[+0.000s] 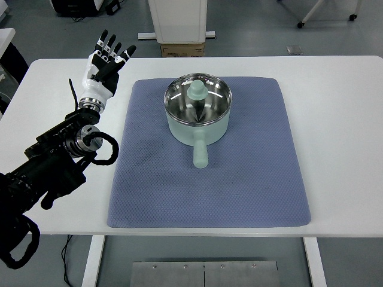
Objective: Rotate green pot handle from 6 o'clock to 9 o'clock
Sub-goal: 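Raise the left hand and lift it away from the table edge, then swing the left hand over the far side of the green pot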
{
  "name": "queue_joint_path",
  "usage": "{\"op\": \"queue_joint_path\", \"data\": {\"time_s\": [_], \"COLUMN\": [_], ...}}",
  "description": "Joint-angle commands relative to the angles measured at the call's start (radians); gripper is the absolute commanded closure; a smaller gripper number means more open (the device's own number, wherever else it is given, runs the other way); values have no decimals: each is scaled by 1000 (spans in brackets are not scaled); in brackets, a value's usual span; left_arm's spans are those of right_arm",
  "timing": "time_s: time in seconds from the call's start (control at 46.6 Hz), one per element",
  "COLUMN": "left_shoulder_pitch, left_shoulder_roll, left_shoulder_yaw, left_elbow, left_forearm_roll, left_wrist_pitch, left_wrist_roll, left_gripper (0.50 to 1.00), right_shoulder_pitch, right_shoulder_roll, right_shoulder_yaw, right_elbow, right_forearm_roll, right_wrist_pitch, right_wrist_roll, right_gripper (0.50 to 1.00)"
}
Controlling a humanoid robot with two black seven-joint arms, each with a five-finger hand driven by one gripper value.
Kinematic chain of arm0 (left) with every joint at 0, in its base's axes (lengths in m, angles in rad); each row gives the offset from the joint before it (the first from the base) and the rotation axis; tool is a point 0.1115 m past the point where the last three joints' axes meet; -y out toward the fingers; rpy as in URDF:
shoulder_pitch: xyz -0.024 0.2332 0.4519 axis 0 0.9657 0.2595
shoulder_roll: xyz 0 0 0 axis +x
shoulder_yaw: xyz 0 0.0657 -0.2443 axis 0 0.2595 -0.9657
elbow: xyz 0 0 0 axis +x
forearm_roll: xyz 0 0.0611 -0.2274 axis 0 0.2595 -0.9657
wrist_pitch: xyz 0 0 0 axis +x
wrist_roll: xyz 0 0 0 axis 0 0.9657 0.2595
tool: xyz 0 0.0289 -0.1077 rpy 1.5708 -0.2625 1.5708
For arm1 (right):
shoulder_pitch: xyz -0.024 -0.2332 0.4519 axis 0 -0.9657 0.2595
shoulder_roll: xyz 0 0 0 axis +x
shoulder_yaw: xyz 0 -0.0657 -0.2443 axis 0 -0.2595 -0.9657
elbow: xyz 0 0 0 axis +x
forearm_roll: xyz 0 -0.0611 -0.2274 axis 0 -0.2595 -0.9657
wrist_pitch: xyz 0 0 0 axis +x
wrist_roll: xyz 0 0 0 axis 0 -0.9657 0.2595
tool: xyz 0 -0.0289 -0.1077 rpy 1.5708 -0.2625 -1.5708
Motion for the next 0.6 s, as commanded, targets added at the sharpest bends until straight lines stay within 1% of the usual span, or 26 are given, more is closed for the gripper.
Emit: {"op": "queue_joint_path", "data": {"time_s": [0.0,0.172,0.3,0.45,0.579], "left_shoulder_pitch": [1,9,4,-22,-57], "left_shoulder_roll": [10,47,74,108,140], "left_shoulder_yaw": [-1,2,4,4,5], "left_elbow": [0,0,0,0,0], "left_forearm_roll": [65,183,273,396,502], "left_wrist_pitch": [0,-3,-35,-43,-93], "left_wrist_roll": [-1,-1,-7,-11,-11], "left_gripper": [500,500,500,500,500], "right_shoulder_pitch": [0,0,0,0,0], "right_shoulder_roll": [0,0,0,0,0], "right_shoulder_yaw": [0,0,0,0,0], "right_elbow": [0,0,0,0,0], "right_forearm_roll": [0,0,0,0,0], "right_wrist_pitch": [0,0,0,0,0], "right_wrist_roll": [1,-1,1,-1,1], "right_gripper": [500,500,500,500,500]}}
